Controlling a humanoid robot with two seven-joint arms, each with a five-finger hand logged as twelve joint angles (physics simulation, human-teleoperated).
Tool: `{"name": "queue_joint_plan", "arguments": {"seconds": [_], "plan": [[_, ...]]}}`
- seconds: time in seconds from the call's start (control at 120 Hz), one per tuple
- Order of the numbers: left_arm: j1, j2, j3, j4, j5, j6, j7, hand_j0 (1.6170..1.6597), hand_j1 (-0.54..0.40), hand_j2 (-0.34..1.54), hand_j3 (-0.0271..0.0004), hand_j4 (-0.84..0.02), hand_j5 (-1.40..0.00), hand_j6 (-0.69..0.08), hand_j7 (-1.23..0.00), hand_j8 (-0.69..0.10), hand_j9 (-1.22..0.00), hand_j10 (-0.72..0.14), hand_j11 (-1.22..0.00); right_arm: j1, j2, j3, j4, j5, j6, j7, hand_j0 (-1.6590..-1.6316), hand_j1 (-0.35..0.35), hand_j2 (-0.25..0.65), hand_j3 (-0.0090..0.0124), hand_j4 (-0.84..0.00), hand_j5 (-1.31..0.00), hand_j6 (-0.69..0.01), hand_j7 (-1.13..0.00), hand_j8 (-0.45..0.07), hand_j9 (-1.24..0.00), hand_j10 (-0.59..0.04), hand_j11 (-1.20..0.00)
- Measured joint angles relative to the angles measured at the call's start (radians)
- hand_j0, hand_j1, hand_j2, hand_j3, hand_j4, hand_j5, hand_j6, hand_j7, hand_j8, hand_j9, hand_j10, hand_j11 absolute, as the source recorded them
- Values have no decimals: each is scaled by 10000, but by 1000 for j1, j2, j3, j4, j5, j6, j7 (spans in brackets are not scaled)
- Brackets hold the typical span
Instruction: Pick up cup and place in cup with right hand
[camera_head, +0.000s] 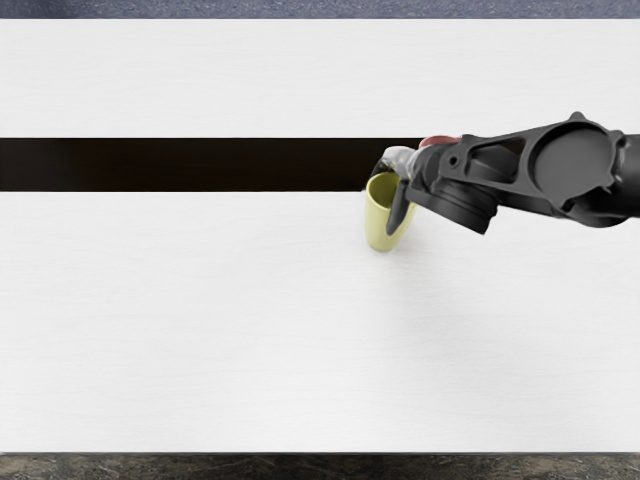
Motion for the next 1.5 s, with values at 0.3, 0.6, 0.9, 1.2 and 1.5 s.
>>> {"name": "queue_joint_plan", "arguments": {"seconds": [0.3,0.6,0.9,1.2,1.5], "plan": [[0,0,0,0,0,0,0,16581,3443,8,-1,-38,-51,-38,-51,-38,-51,-37,-52,132,-61,37,-2,8,19,-1,-16491,1105,-697,-6,-4335,-7237,-2143,-6621,-1830,-7011,-3098,-7127],[0,0,0,0,0,0,0,16581,3443,8,-1,-38,-51,-38,-51,-38,-51,-37,-52,237,-170,27,-36,9,92,-2,-16489,1200,-139,2,-4273,-7339,-2065,-6703,-1783,-7185,-3037,-7339],[0,0,0,0,0,0,0,16581,3443,8,-1,-38,-52,-38,-51,-38,-51,-37,-52,216,-183,-7,-55,5,104,-2,-16478,1626,635,-4,-4128,-7437,-1913,-6725,-1676,-7271,-2951,-7404],[0,0,0,0,0,0,0,16581,3443,8,-1,-38,-51,-38,-51,-38,-51,-38,-51,170,-182,-8,-72,-8,102,-2,-16483,934,-371,-4,-4670,-7197,-2457,-6732,-2218,-7148,-3554,-7252],[0,0,0,0,0,0,0,16581,3443,8,-1,-38,-51,-38,-51,-38,-51,-38,-51,160,-179,-9,-79,-18,100,-2,-16489,704,-567,-8,-4966,-6995,-2802,-6734,-2508,-7009,-3823,-7083]]}}
